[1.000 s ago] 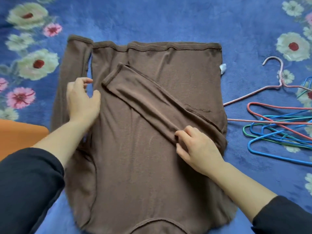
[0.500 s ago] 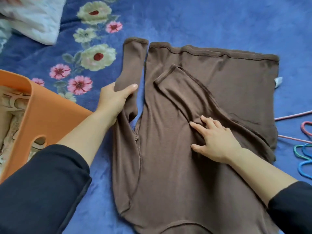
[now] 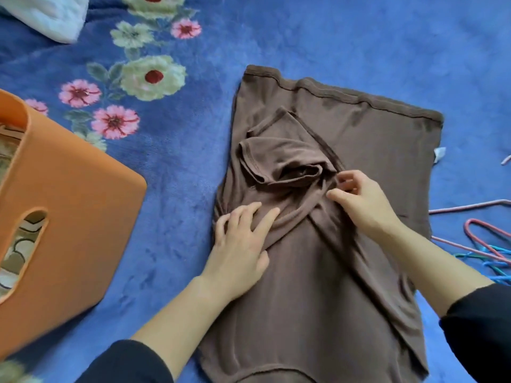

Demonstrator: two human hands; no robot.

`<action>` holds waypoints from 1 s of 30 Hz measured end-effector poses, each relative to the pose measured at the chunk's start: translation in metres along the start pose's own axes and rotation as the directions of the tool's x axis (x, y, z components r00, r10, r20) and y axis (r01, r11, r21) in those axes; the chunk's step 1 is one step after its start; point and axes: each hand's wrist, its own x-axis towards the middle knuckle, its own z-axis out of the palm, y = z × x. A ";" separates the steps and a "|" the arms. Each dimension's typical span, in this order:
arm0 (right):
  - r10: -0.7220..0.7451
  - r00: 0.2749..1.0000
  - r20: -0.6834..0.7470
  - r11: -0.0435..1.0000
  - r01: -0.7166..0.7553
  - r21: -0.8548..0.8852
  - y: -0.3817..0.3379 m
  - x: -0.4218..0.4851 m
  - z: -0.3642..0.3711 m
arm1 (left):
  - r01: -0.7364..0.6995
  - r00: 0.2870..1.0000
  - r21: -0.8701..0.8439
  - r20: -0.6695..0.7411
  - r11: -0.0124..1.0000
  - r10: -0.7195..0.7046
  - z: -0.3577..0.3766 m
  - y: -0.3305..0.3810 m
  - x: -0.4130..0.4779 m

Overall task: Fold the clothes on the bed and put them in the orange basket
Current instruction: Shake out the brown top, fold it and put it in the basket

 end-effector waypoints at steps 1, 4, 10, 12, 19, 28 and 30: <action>-0.050 0.997 -0.060 0.999 0.050 0.005 -0.006 0.001 0.006 | 0.040 0.998 0.003 -0.048 0.999 -0.040 0.003 -0.006 -0.005; -0.310 0.940 -0.139 0.940 0.282 -0.191 -0.028 0.004 0.026 | 0.168 0.984 -0.023 -0.056 0.986 -0.169 0.004 -0.016 -0.015; -0.210 0.972 -0.103 0.949 0.178 -0.261 -0.063 0.026 0.044 | 0.136 0.985 -0.200 -0.078 0.970 -0.154 -0.005 -0.025 -0.018; -0.104 0.994 -0.013 0.992 0.103 -0.069 -0.073 0.033 0.037 | 0.128 0.981 -0.163 -0.123 0.978 -0.148 -0.009 -0.026 -0.020; 0.108 0.718 0.687 0.916 -0.340 0.212 -0.099 0.028 -0.007 | 0.377 0.922 -0.256 0.005 0.890 -0.388 -0.008 -0.033 -0.045; -0.052 0.942 0.333 0.542 -0.253 0.801 -0.160 0.026 -0.020 | 0.514 0.829 -0.274 -0.084 0.813 -0.553 -0.032 -0.024 -0.062; 0.040 0.985 0.170 0.477 -0.168 0.863 -0.155 0.039 -0.025 | 0.440 0.877 -0.213 -0.108 0.872 -0.469 -0.031 -0.016 -0.064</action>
